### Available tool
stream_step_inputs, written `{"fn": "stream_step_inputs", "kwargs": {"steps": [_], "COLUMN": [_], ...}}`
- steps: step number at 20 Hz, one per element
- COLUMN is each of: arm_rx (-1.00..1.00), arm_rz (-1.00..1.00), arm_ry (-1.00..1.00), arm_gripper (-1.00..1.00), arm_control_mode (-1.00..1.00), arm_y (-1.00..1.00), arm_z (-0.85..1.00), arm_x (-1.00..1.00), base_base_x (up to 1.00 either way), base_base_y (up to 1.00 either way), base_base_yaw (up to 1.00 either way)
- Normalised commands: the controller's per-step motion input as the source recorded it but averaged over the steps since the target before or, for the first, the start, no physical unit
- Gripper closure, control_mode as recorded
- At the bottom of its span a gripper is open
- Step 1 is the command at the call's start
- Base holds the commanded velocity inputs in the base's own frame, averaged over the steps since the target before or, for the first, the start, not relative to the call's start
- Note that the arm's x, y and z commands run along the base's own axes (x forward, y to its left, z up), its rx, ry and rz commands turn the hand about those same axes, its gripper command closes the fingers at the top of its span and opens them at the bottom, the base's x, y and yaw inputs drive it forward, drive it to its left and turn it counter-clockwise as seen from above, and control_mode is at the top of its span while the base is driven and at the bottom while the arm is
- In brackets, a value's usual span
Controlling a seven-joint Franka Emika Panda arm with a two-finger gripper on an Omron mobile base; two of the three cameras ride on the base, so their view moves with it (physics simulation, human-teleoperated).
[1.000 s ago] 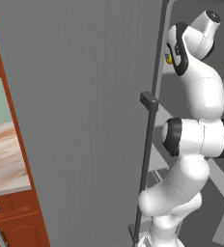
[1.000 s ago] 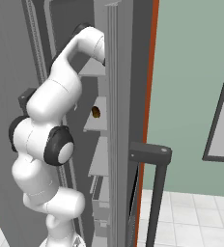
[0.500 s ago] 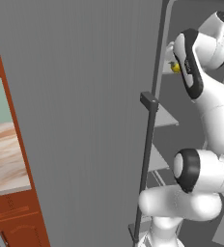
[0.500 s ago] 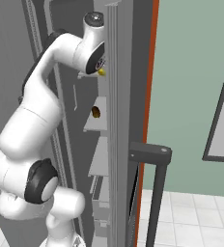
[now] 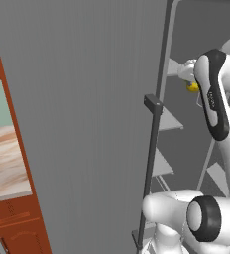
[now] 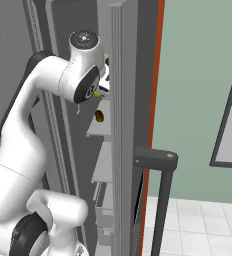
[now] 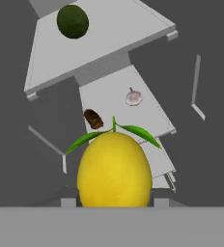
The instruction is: Take the lime and lemon from the highest rack and move them to the second highest rack where the garlic and sweet potato are located, to maximize freezer space. Close the freezer door after rearranging.
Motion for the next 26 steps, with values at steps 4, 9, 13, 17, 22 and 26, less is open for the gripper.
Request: {"fn": "stream_step_inputs", "kwargs": {"steps": [4, 9, 13, 17, 22, 26], "arm_rx": [0.03, 0.13, 0.09, 0.01, 0.0, 0.02], "arm_rz": [0.0, 0.0, 0.0, 0.0, 0.0, 0.0], "arm_ry": [0.07, 0.03, 0.0, 0.0, 0.0, 0.0], "arm_gripper": [1.0, 1.0, 1.0, 1.0, 1.0, 1.0], "arm_control_mode": [-1.0, -1.0, -1.0, -1.0, -1.0, -1.0], "arm_y": [0.0, 0.0, 0.07, 0.21, 0.16, 0.0], "arm_z": [-0.5, -0.54, -0.49, -0.49, -0.36, -0.18], "arm_x": [-0.38, 0.0, 0.03, 0.04, 0.18, 0.42], "base_base_x": [0.0, 0.0, 0.0, 0.0, 0.0, 0.0], "base_base_y": [0.0, 0.0, 0.0, 0.0, 0.0, 0.0], "base_base_yaw": [0.0, 0.0, 0.0, 0.0, 0.0, 0.0]}}
